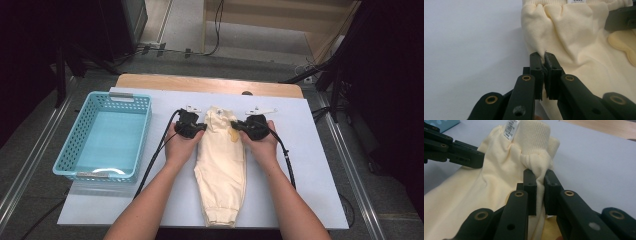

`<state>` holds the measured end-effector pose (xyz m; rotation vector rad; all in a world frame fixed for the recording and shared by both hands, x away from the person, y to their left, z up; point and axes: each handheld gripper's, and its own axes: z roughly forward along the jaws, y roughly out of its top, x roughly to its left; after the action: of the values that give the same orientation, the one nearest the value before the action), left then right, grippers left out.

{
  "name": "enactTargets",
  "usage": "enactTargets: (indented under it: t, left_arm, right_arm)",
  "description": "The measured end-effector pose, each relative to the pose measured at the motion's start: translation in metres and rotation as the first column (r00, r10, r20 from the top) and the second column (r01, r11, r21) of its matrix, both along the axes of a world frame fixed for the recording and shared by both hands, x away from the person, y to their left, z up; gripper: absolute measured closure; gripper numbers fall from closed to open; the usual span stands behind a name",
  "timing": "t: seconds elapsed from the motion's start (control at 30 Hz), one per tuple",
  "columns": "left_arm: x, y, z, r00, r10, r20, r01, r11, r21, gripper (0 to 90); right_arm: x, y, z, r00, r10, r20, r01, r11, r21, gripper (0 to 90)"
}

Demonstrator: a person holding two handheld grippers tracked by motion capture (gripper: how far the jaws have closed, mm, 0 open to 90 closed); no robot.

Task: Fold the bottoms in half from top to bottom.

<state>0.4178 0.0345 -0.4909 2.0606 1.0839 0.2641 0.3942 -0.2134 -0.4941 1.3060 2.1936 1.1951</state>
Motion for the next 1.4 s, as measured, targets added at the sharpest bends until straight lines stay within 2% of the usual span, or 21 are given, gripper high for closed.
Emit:
enactTargets:
  t: [0.2,0.4,0.5,0.57,0.67,0.73,0.77,0.9,1.07,1.27,1.4]
  left_arm:
    - [0.002,-0.001,0.016,0.9986,-0.002,0.053,0.002,1.0000,-0.002,86.7]
    - [0.004,0.002,0.034,0.9935,0.001,0.114,0.001,0.9998,-0.019,86.9]
    - [0.004,0.003,0.046,0.9880,0.003,0.154,0.002,0.9995,-0.032,86.8]
    - [0.004,0.005,0.054,0.9812,-0.001,0.193,0.007,0.9996,-0.029,86.8]
    - [0.003,0.007,0.064,0.9724,-0.003,0.233,0.013,0.9990,-0.042,86.8]
    - [0.002,0.008,0.068,0.9656,-0.004,0.260,0.017,0.9988,-0.047,86.7]
    - [0.001,0.009,0.069,0.9659,-0.006,0.259,0.021,0.9984,-0.052,86.7]
    - [-0.006,0.011,0.068,0.9625,-0.022,0.270,0.038,0.9979,-0.052,86.7]
    - [-0.019,0.012,0.063,0.9611,-0.046,0.272,0.064,0.9963,-0.058,86.6]
    - [-0.036,0.013,0.059,0.9563,-0.066,0.285,0.085,0.9950,-0.053,86.7]
    - [-0.049,0.015,0.057,0.9551,-0.078,0.286,0.098,0.9936,-0.056,86.7]
  right_arm:
    - [0.003,-0.004,0.011,0.9997,-0.008,0.022,0.008,1.000,0.005,80.5]
    - [0.007,-0.005,0.033,0.9983,0.000,0.058,0.000,1.000,0.004,80.7]
    - [0.009,-0.007,0.044,0.9959,0.003,0.091,-0.004,1.000,0.012,80.6]
    - [0.010,-0.008,0.050,0.9931,0.001,0.117,-0.003,1.000,0.013,80.9]
    - [0.009,-0.009,0.059,0.9866,-0.002,0.163,0.000,1.000,0.015,81.1]
    - [0.007,-0.009,0.063,0.9772,0.009,0.212,-0.011,1.000,0.011,81.1]
    - [0.006,-0.009,0.064,0.9740,0.015,0.226,-0.018,1.000,0.009,81.1]
    - [-0.001,-0.009,0.065,0.9707,0.029,0.238,-0.030,1.000,-0.001,81.1]
    - [-0.012,-0.014,0.057,0.9664,0.062,0.250,-0.061,0.998,-0.011,81.1]
    - [-0.028,-0.018,0.049,0.9642,0.070,0.256,-0.074,0.997,0.006,81.0]
    - [-0.041,-0.017,0.047,0.9573,0.083,0.277,-0.081,0.997,-0.019,81.1]
